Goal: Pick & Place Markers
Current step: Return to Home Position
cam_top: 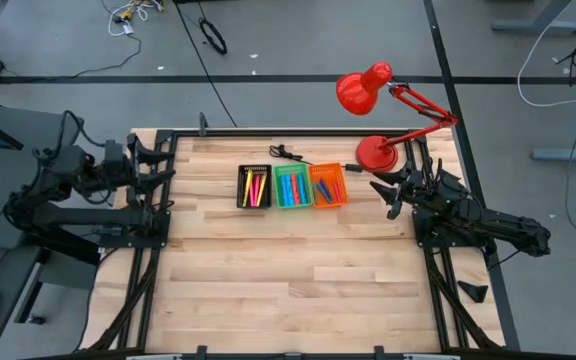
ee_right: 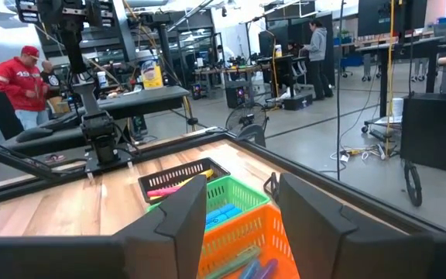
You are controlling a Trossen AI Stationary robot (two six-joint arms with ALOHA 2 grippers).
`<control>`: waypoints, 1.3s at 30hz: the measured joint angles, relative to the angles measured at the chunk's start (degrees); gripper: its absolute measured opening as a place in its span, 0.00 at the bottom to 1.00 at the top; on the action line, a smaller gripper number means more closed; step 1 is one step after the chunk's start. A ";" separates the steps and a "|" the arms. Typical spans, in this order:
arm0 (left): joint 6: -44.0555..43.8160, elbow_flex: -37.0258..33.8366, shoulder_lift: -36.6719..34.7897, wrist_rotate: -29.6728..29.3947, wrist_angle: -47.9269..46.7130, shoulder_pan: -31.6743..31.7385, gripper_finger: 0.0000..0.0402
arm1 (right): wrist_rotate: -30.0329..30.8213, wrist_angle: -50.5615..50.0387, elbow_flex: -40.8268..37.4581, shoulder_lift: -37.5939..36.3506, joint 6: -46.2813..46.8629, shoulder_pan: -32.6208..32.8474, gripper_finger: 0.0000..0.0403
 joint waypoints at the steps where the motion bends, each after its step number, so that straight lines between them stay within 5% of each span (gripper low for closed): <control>1: 1.91 -0.15 -0.81 -0.13 -0.93 0.00 0.57 | 0.00 0.00 0.00 0.00 0.00 -0.02 0.40; 12: 7.06 -15.09 -19.19 -3.64 -4.47 0.01 0.57 | 0.02 0.00 -0.02 0.00 0.00 -0.02 0.40; 39: 6.29 -47.59 -19.57 -5.84 42.08 0.02 0.57 | 0.00 0.00 -0.04 0.04 0.02 -0.02 0.40</control>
